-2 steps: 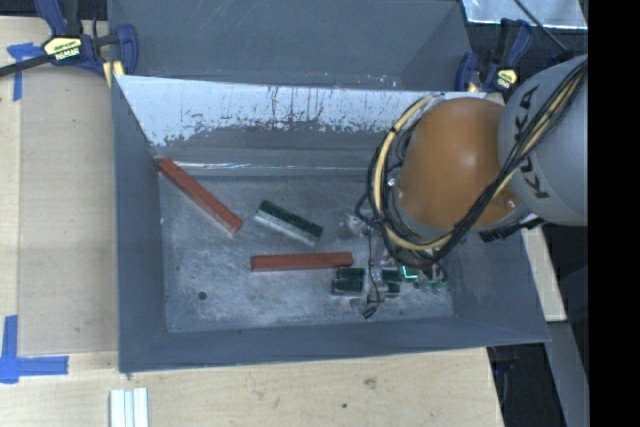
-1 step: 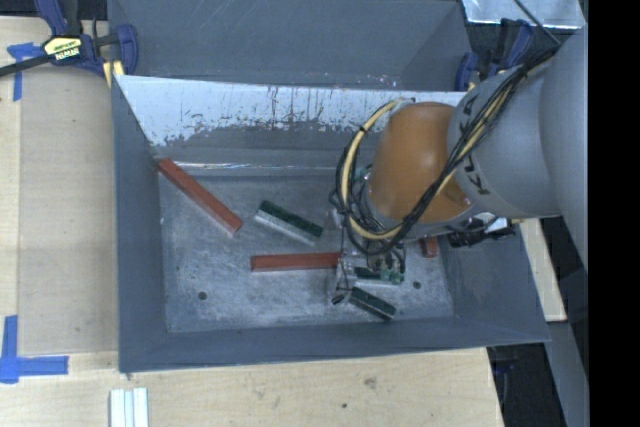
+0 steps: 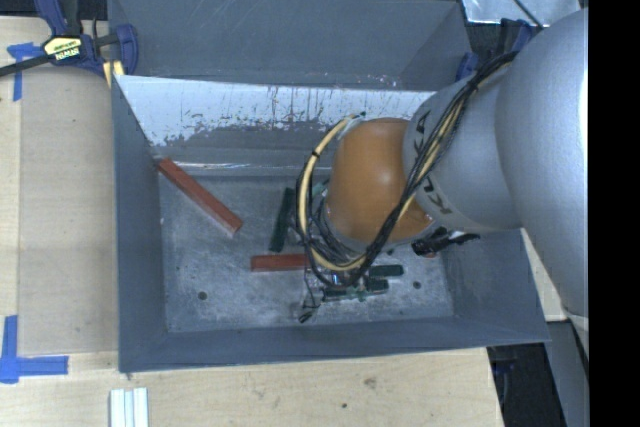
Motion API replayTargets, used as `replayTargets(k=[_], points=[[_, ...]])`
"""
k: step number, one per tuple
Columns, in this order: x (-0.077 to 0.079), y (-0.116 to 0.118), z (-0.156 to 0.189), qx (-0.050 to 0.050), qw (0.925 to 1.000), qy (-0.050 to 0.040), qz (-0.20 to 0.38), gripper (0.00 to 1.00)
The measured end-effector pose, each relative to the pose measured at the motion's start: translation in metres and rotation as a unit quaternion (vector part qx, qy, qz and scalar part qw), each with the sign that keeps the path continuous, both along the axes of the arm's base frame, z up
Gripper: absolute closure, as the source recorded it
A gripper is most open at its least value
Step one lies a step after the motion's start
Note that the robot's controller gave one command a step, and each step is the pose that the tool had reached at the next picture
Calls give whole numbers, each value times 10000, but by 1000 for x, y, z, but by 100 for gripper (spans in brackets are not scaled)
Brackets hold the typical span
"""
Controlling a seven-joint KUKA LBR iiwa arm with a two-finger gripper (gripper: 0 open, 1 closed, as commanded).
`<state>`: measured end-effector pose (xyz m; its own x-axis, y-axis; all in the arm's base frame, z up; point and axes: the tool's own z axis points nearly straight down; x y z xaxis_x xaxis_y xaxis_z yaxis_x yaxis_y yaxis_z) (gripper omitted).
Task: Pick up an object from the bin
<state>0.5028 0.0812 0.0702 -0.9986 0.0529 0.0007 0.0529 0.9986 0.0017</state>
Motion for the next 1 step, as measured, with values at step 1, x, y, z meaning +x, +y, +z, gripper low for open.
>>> replayTargets(k=[1], points=[[0,-1,0,-8,10000,-5,0,0]])
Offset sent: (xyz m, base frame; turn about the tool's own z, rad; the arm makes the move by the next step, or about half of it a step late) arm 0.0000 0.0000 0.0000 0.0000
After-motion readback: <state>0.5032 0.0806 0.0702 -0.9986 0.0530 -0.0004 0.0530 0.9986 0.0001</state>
